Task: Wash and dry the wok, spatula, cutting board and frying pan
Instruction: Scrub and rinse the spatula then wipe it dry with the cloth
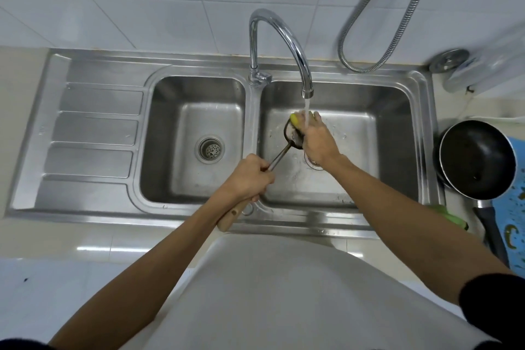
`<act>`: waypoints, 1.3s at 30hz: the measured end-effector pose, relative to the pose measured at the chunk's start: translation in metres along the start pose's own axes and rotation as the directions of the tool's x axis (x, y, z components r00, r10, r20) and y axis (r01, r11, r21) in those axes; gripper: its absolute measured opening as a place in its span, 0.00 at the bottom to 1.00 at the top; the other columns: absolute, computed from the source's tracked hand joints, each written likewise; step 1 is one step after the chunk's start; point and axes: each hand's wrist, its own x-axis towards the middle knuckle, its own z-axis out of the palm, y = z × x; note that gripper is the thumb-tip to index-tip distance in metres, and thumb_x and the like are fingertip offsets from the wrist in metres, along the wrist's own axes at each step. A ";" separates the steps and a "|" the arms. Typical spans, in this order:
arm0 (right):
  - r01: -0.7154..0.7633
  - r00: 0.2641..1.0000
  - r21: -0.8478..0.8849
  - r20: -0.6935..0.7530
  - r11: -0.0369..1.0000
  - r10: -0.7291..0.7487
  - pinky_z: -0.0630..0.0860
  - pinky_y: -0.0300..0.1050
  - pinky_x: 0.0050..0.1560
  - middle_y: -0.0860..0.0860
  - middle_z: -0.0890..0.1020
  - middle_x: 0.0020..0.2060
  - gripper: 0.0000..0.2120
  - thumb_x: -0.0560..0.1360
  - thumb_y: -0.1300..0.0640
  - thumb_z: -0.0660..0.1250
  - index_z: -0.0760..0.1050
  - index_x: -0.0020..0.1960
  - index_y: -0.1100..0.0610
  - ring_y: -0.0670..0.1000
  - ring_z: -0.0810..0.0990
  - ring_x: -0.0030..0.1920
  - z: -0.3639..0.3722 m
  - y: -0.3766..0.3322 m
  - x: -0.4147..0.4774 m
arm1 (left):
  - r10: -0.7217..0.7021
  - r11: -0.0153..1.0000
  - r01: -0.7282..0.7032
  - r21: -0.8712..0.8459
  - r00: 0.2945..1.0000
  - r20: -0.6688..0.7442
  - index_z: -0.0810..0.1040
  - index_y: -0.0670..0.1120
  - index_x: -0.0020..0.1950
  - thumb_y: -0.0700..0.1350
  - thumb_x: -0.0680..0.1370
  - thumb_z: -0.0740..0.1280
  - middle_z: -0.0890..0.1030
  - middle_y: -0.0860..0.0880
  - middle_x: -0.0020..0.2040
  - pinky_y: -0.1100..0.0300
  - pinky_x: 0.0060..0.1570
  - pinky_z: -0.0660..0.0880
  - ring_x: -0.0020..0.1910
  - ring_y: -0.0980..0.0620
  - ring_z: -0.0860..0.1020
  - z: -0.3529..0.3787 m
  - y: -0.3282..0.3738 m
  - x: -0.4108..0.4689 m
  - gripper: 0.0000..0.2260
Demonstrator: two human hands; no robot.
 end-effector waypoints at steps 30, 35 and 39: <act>-0.524 0.849 -0.281 -0.096 0.804 0.520 0.64 0.67 0.69 0.60 0.63 0.75 0.27 0.80 0.55 0.64 0.61 0.76 0.55 0.64 0.60 0.75 -0.117 0.262 -0.023 | -0.174 0.937 0.152 -0.314 0.984 -0.041 0.82 0.37 0.48 0.36 0.76 0.69 0.77 0.49 0.24 0.61 0.21 0.70 0.22 0.55 0.73 0.057 -0.007 0.058 0.04; -0.558 0.814 -0.343 -0.050 0.756 0.579 0.57 0.71 0.72 0.56 0.58 0.78 0.29 0.80 0.57 0.63 0.57 0.78 0.53 0.64 0.53 0.78 -0.122 0.265 -0.020 | -0.163 0.928 0.138 -0.346 0.985 -0.047 0.82 0.37 0.46 0.36 0.75 0.70 0.77 0.49 0.25 0.61 0.21 0.70 0.23 0.53 0.73 0.062 0.001 0.058 0.03; -0.603 0.779 -0.304 -0.029 0.737 0.626 0.51 0.72 0.74 0.58 0.56 0.79 0.36 0.77 0.53 0.69 0.55 0.79 0.54 0.65 0.50 0.79 -0.126 0.256 -0.019 | -0.179 0.917 0.153 -0.369 0.983 -0.036 0.81 0.36 0.46 0.35 0.77 0.68 0.81 0.49 0.30 0.60 0.22 0.70 0.25 0.53 0.75 0.066 0.006 0.058 0.03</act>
